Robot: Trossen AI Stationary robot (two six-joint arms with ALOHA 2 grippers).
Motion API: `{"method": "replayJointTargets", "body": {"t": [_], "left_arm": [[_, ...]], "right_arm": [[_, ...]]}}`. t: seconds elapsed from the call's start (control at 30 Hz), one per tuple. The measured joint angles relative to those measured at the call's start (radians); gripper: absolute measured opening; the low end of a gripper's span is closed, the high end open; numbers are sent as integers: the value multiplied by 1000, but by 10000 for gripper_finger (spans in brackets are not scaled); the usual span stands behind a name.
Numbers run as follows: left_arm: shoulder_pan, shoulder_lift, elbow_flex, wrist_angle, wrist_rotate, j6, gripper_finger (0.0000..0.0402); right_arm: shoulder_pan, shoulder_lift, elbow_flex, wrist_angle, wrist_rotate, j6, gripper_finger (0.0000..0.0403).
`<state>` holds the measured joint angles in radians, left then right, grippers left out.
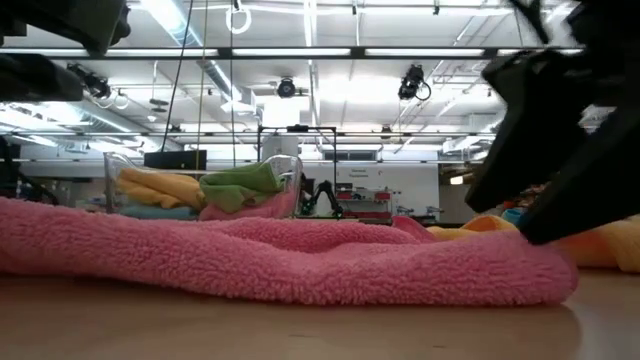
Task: Fold microfiber towels
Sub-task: Fold the pink microfiber towel
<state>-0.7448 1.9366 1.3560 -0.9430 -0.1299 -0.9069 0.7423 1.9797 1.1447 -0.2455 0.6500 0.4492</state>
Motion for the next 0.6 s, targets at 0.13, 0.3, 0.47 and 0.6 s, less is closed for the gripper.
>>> {"method": "replayJointTargets", "body": {"t": [0.13, 0.3, 0.47, 0.6], "left_arm": [[0, 0, 0, 0, 0, 10, 13], [-5, 0, 0, -22, -33, 13, 43], [-6, 0, -2, -19, -42, 13, 86], [-11, 0, -2, -9, -42, 35, 108]], "right_arm": [[-28, -32, -27, -17, -70, -38, 211], [19, -26, -28, -36, -34, -271, 198], [34, -26, -29, -54, 78, -368, 186], [29, -19, -39, -39, 91, -414, 179]]}}
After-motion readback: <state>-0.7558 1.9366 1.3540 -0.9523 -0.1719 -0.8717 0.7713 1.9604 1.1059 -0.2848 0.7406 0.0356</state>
